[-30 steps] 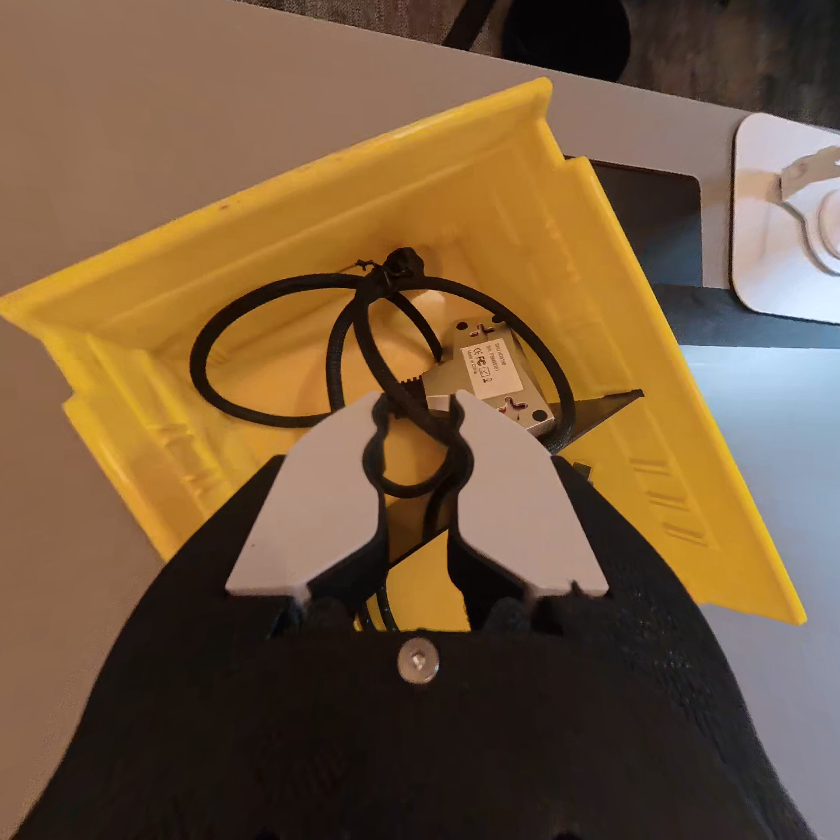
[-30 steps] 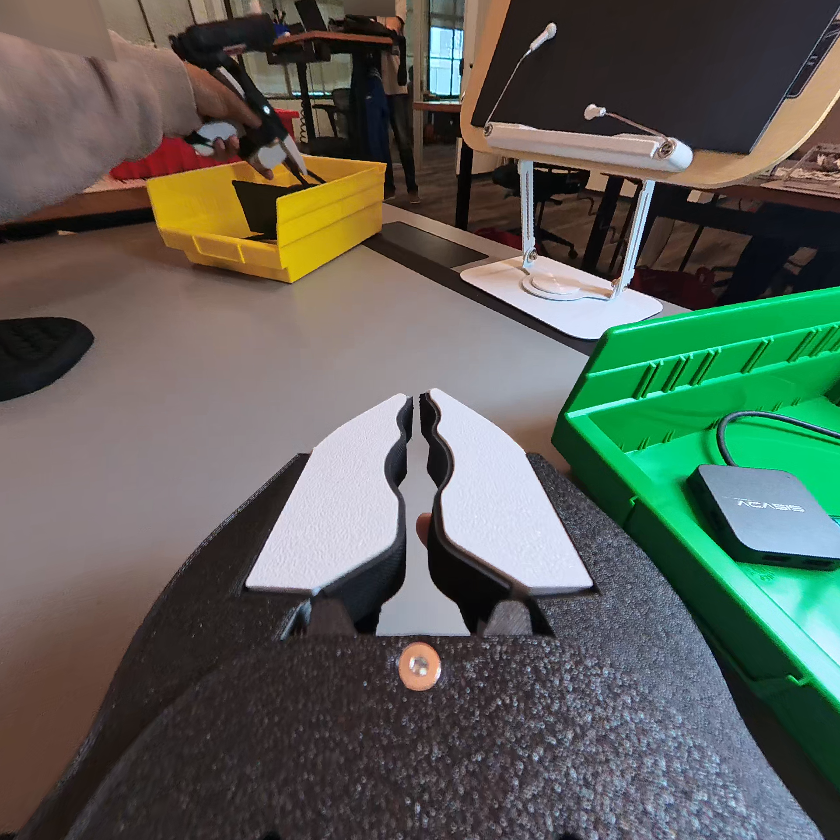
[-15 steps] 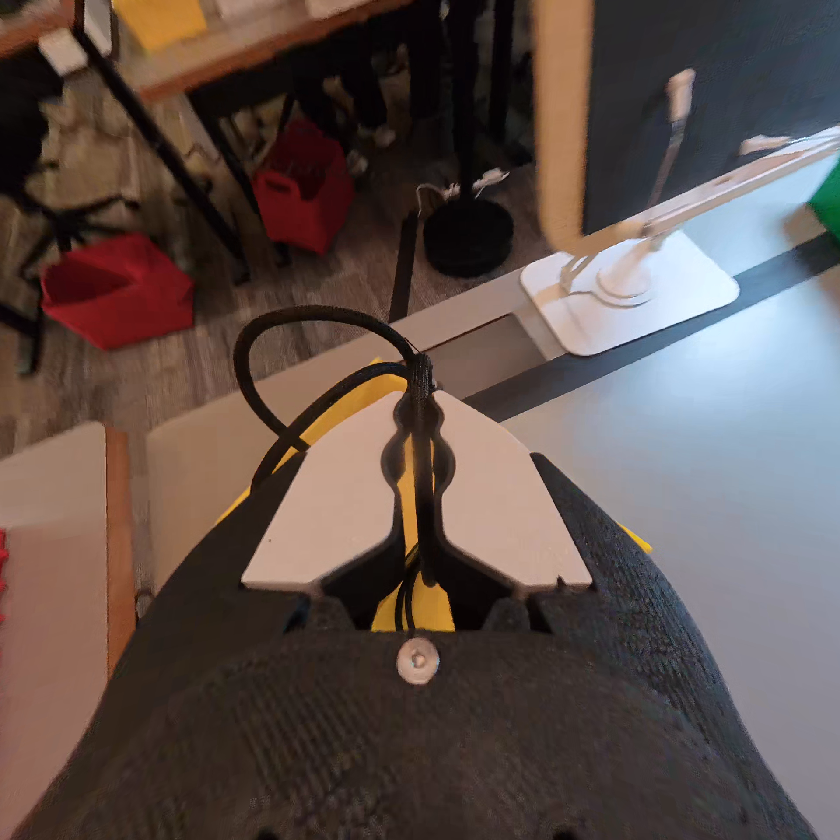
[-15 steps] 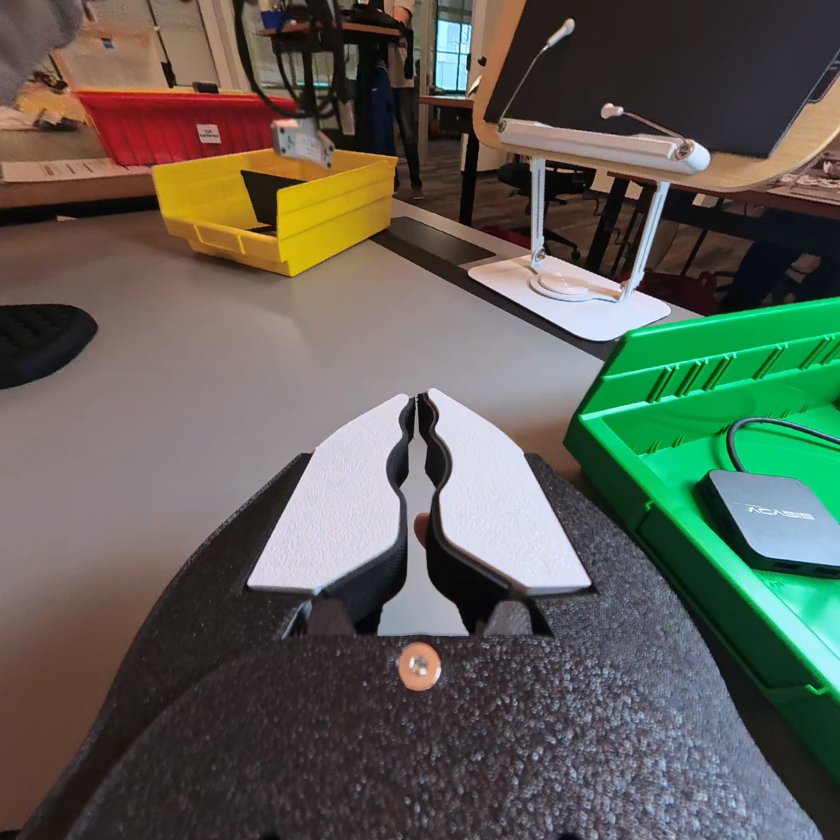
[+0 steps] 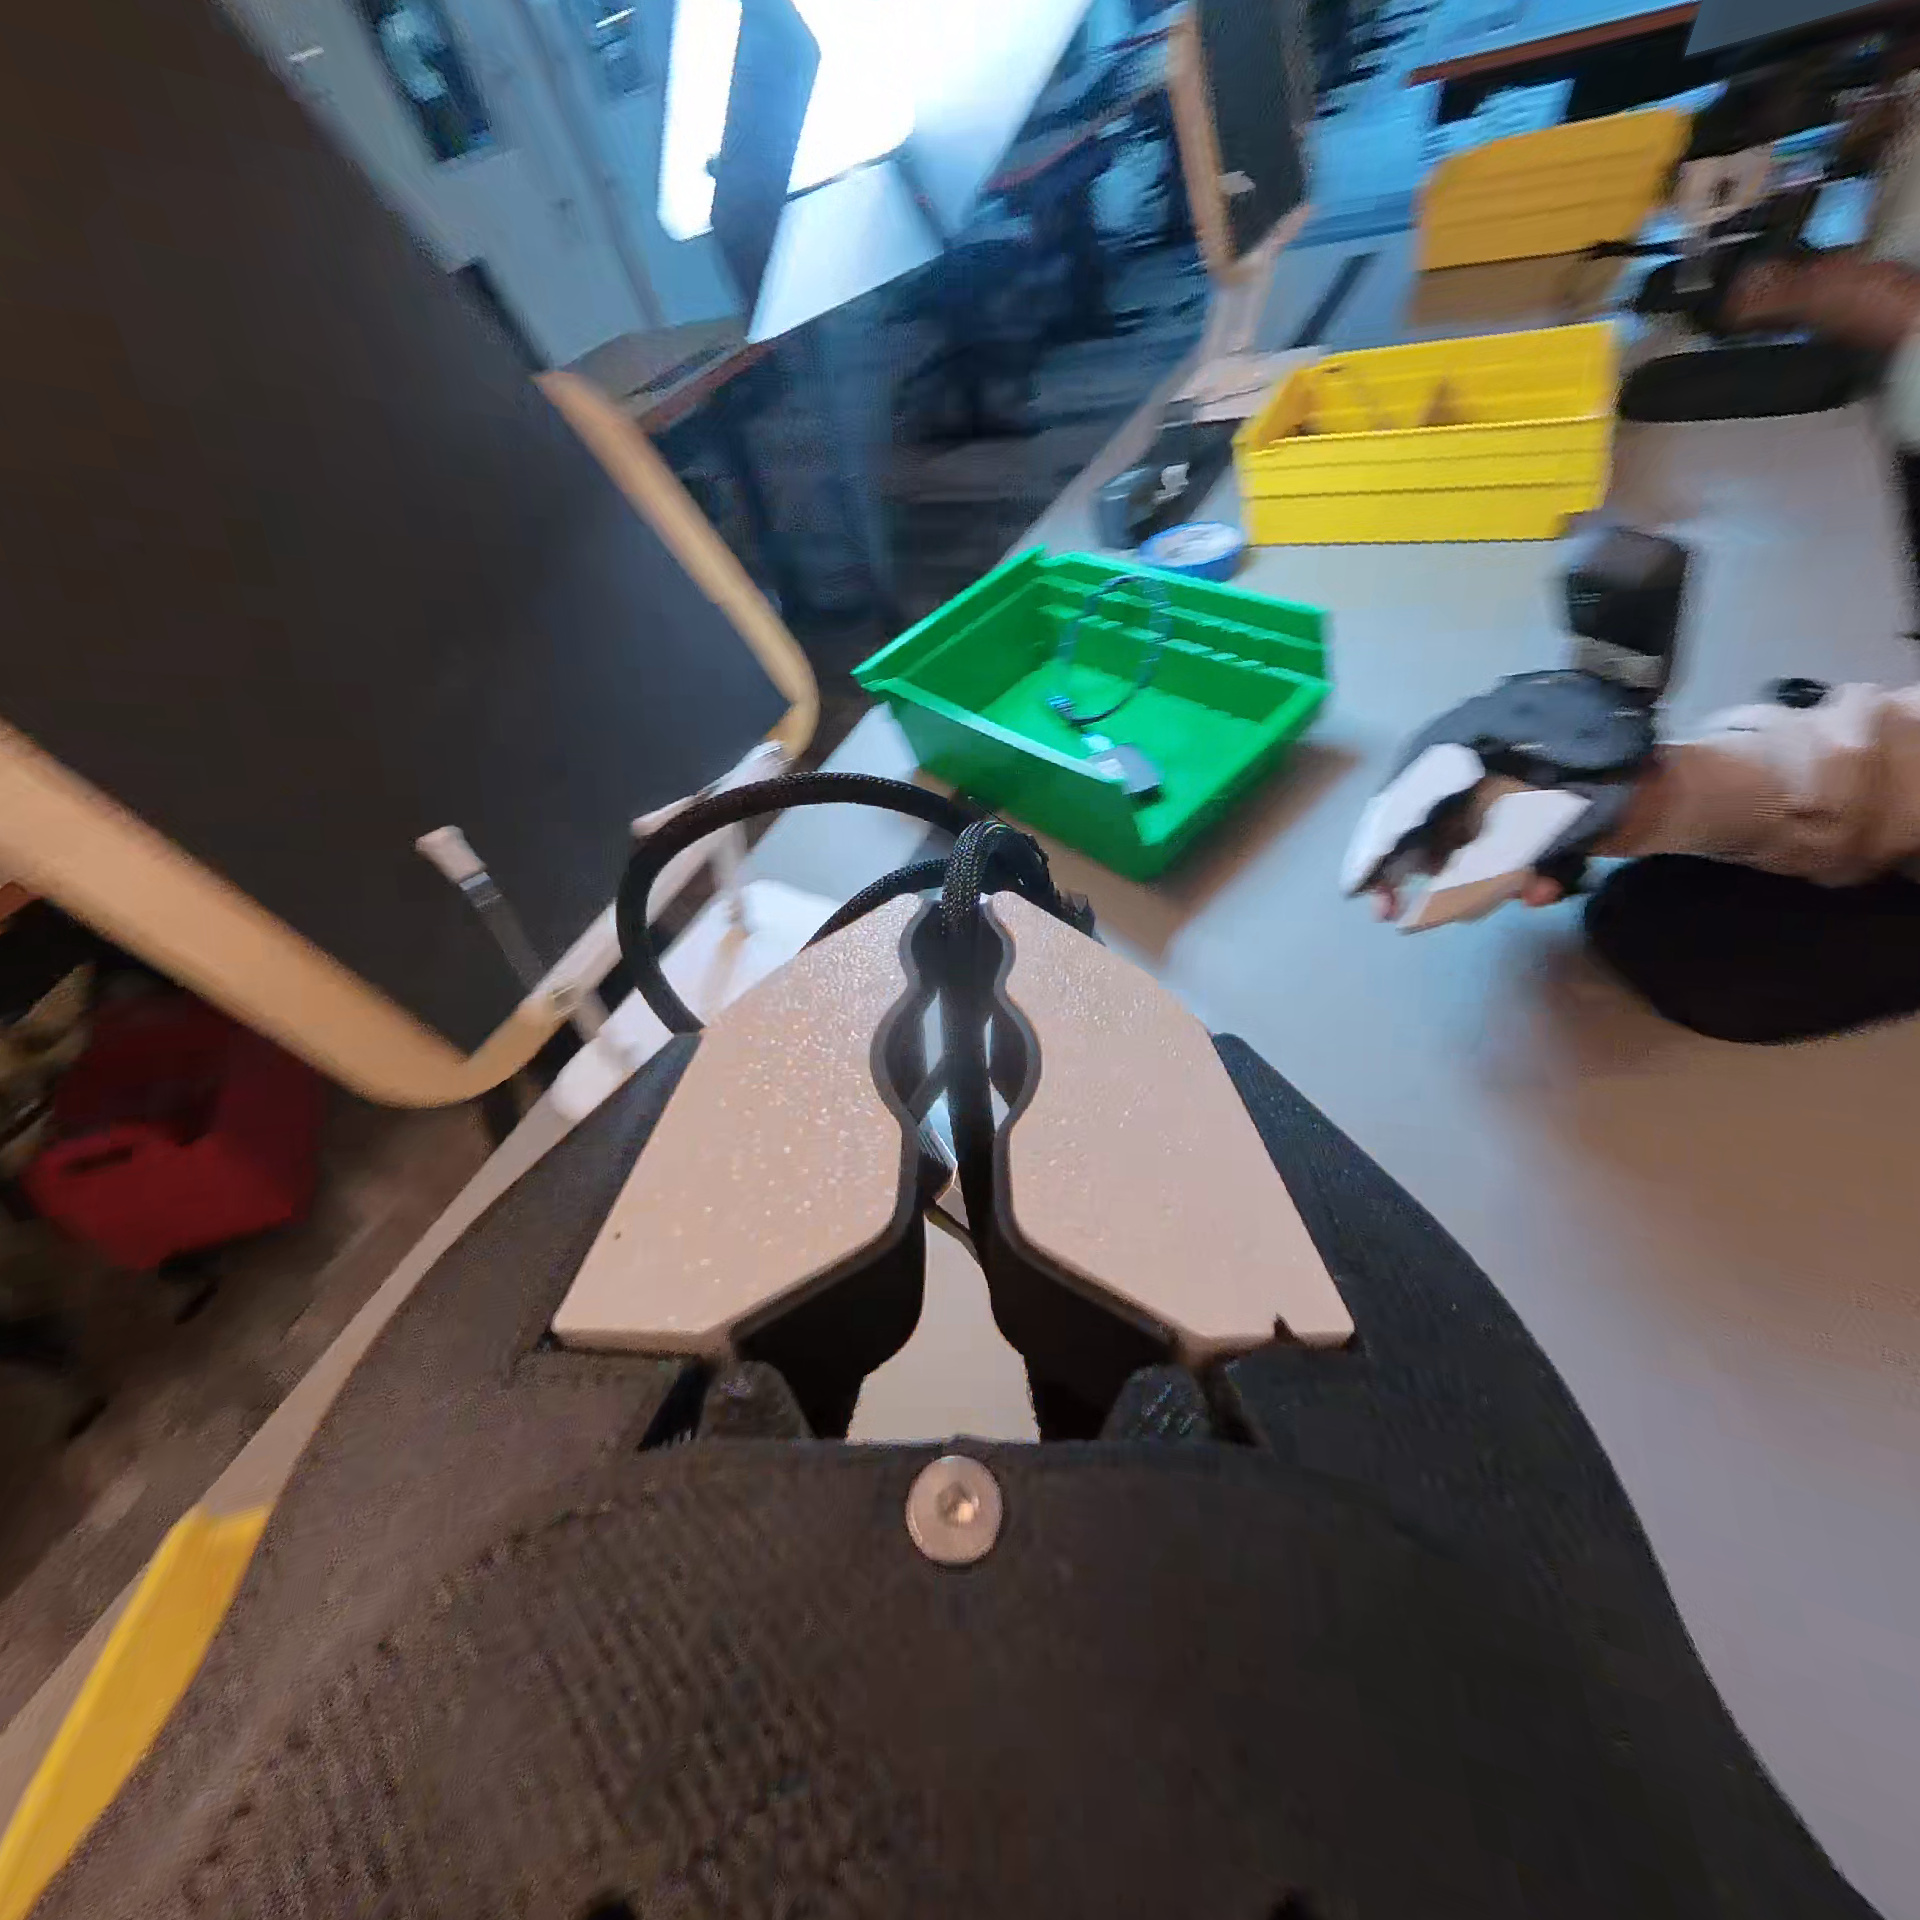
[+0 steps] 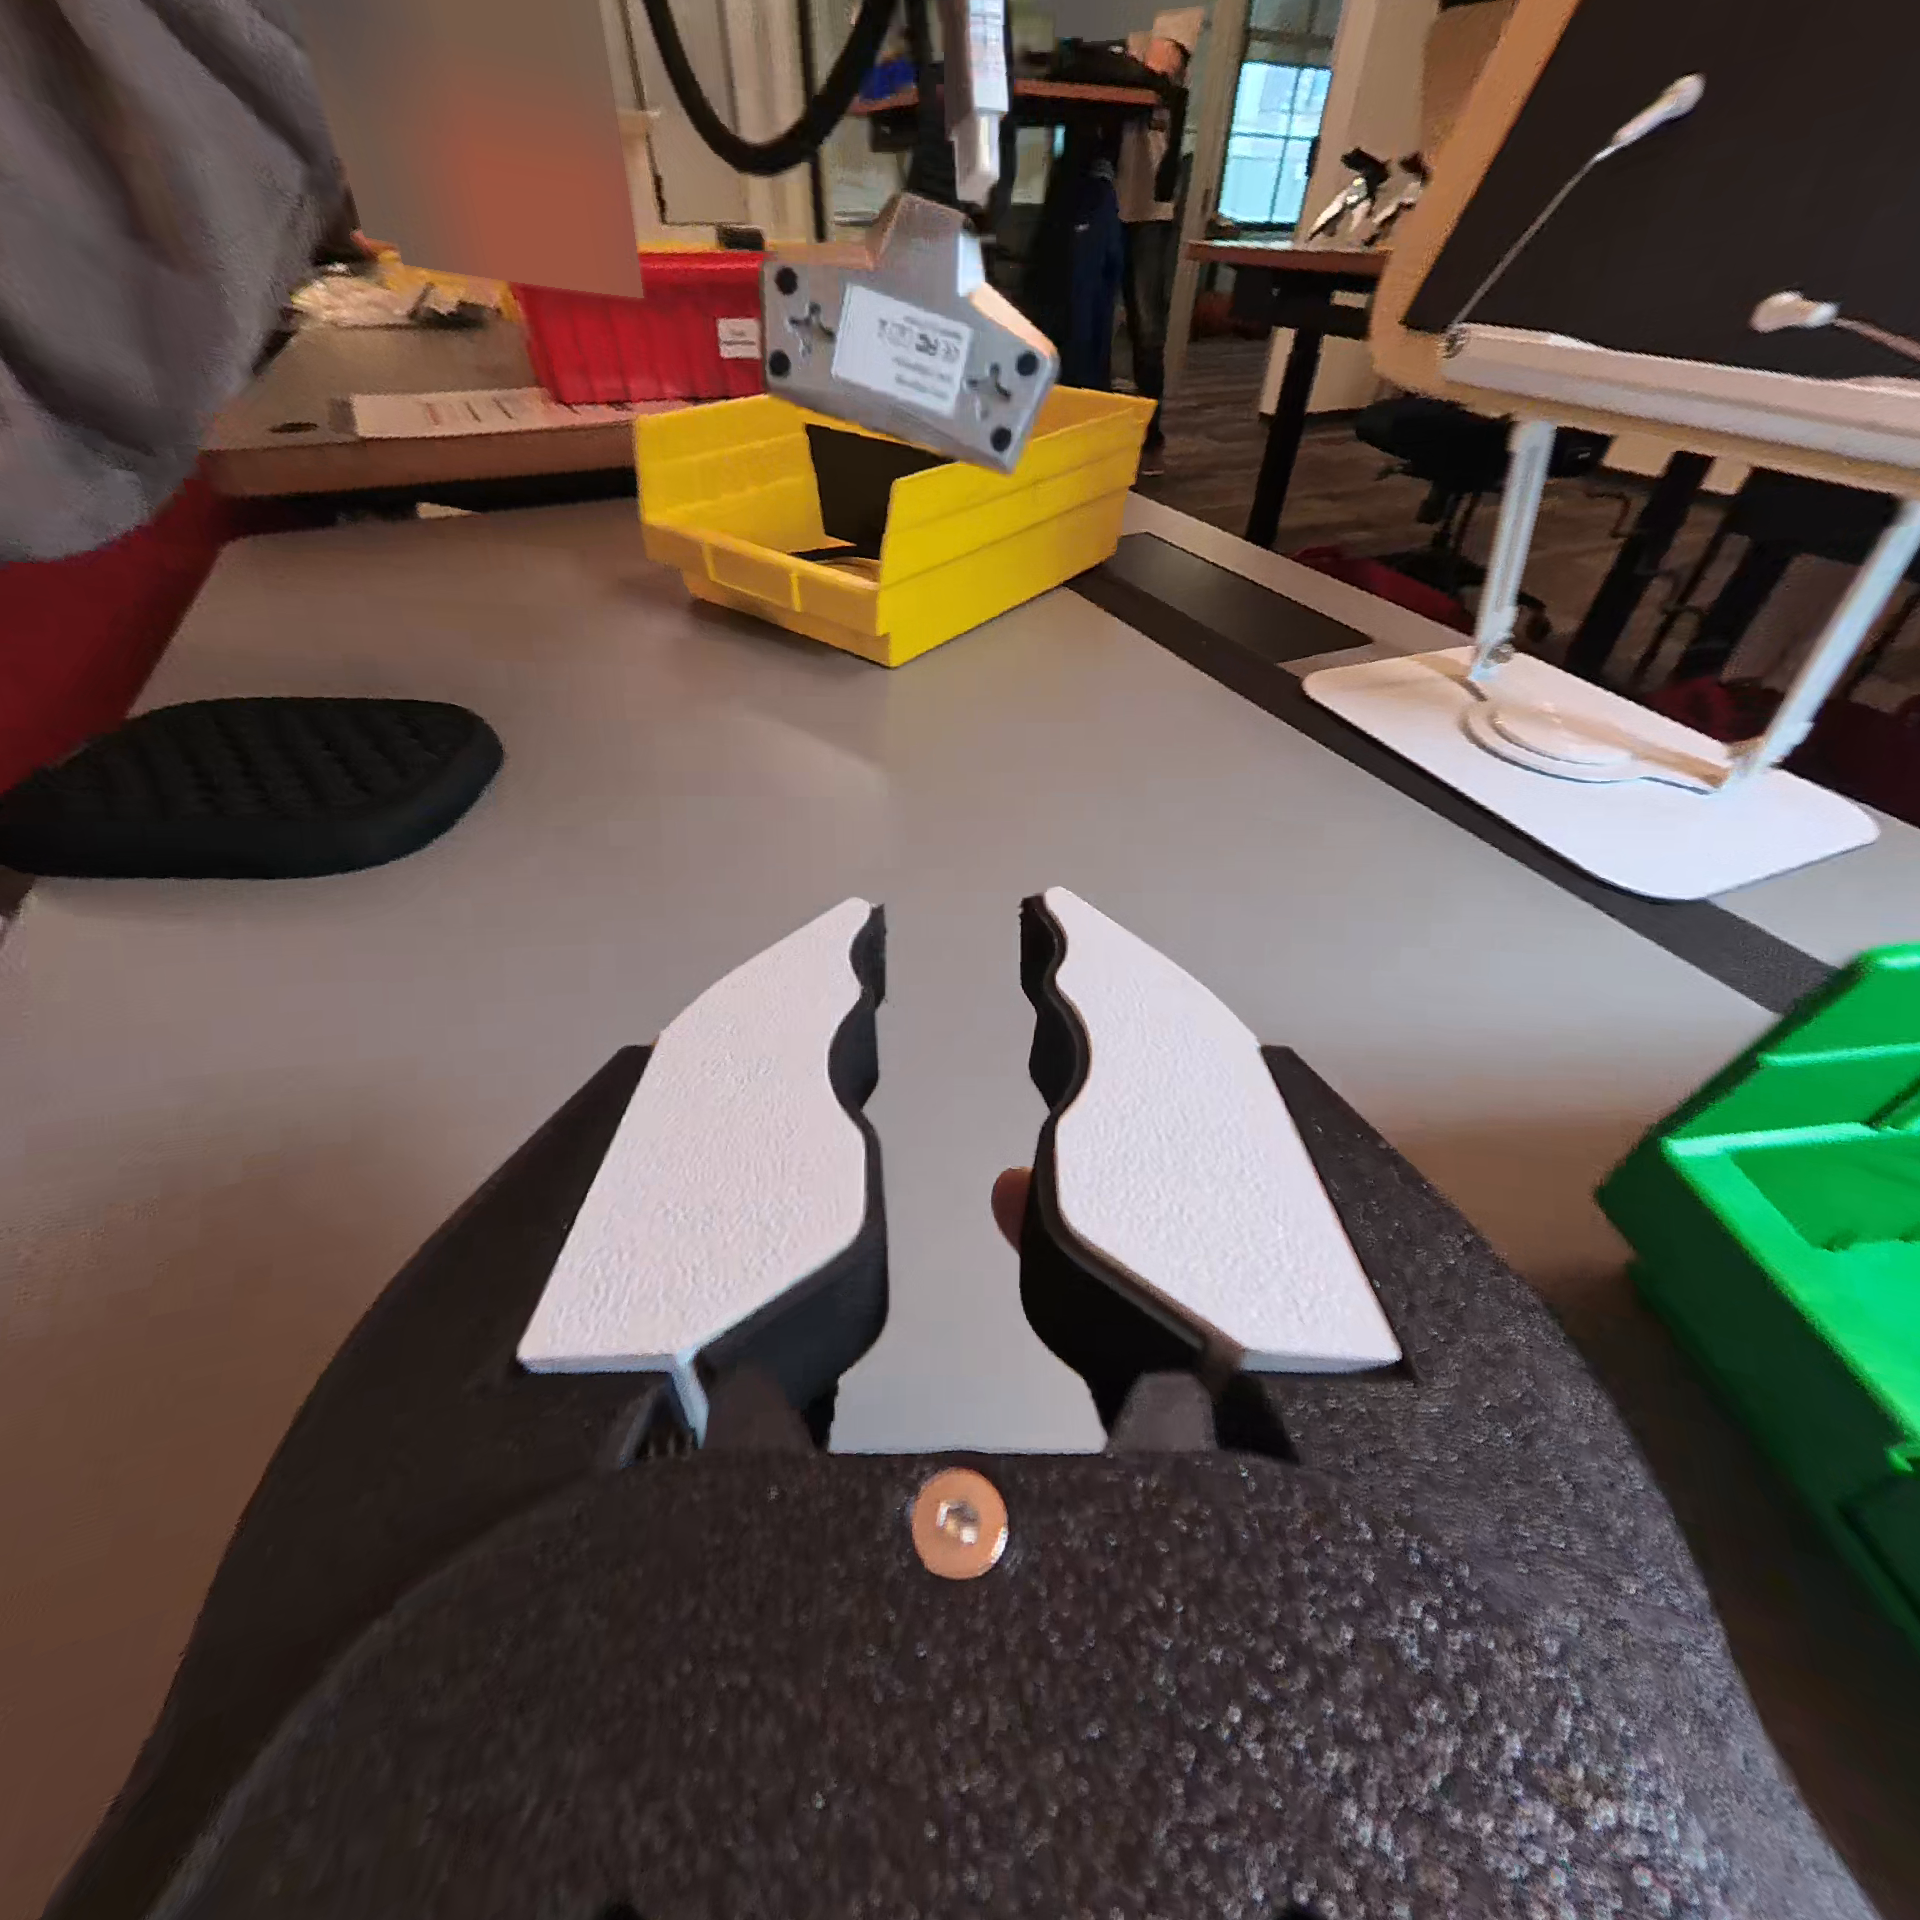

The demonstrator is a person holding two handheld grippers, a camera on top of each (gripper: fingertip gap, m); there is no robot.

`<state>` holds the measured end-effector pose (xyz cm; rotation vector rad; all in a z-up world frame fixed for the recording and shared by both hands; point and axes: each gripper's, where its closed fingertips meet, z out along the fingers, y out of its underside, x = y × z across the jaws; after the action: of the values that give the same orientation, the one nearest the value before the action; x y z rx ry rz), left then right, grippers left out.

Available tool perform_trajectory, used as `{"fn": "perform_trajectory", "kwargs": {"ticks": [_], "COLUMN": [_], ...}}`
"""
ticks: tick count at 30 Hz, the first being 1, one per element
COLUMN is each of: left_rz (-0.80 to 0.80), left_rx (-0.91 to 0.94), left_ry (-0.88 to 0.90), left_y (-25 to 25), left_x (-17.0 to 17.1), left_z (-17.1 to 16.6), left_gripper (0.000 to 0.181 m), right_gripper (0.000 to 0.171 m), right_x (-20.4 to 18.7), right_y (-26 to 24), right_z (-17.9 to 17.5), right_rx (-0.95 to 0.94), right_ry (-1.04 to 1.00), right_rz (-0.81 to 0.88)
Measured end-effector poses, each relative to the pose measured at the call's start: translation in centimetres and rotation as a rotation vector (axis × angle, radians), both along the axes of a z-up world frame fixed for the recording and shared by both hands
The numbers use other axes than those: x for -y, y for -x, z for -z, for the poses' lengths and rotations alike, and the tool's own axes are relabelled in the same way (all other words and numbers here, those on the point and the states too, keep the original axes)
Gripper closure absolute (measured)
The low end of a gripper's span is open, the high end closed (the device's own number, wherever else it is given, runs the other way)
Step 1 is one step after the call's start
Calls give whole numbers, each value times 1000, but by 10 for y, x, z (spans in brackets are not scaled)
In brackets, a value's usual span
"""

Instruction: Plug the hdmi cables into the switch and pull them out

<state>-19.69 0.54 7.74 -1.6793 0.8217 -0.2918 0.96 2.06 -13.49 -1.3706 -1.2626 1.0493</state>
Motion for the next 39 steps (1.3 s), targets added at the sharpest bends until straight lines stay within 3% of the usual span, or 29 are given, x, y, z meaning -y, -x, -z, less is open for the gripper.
{"fn": "perform_trajectory", "kwargs": {"ticks": [1, 9, 12, 14, 15, 19, 21, 24, 26, 30, 34, 37, 39], "left_rz": [71, 566, 667, 686, 690, 709, 694, 668, 611, 518, 455, 499, 534], "left_rx": [3, -4, 30, 19, 15, 72, 97, 179, 227, 405, 554, 550, 403], "left_ry": [2, 90, 107, 100, 99, 144, 155, 210, 225, 168, 36, 42, 30], "left_y": [-19, -140, -168, -179, -183, -194, -197, -201, -200, -176, -130, -119, -136], "left_x": [8, 73, 86, 86, 84, 78, 71, 61, 51, 40, 43, 62, 78], "left_z": [5, 57, 63, 67, 69, 74, 77, 81, 84, 63, 41, 59, 93], "left_gripper": [174, 174, 173, 173, 173, 173, 172, 171, 158, 130, 123, 127, 122], "right_gripper": [141, 109, 121, 143, 145, 135, 146, 149, 150, 151, 151, 151, 151], "right_x": [6, 48, 80, 106, 114, 132, 141, 152, 154, 135, 114, 97, 89], "right_y": [5, 35, 41, 39, 39, 42, 40, 40, 36, 30, 20, 15, 12], "right_z": [0, 17, 29, 29, 25, 16, 17, 9, -2, -22, -48, -67, -81], "right_rx": [6, 153, 187, 173, 143, 98, 94, 43, -7, -142, -272, -334, -392], "right_ry": [18, -46, -12, 27, 55, 123, 139, 203, 280, 314, 256, 120, 77], "right_rz": [-33, -248, -405, -548, -581, -647, -698, -752, -795, -730, -644, -523, -466]}}
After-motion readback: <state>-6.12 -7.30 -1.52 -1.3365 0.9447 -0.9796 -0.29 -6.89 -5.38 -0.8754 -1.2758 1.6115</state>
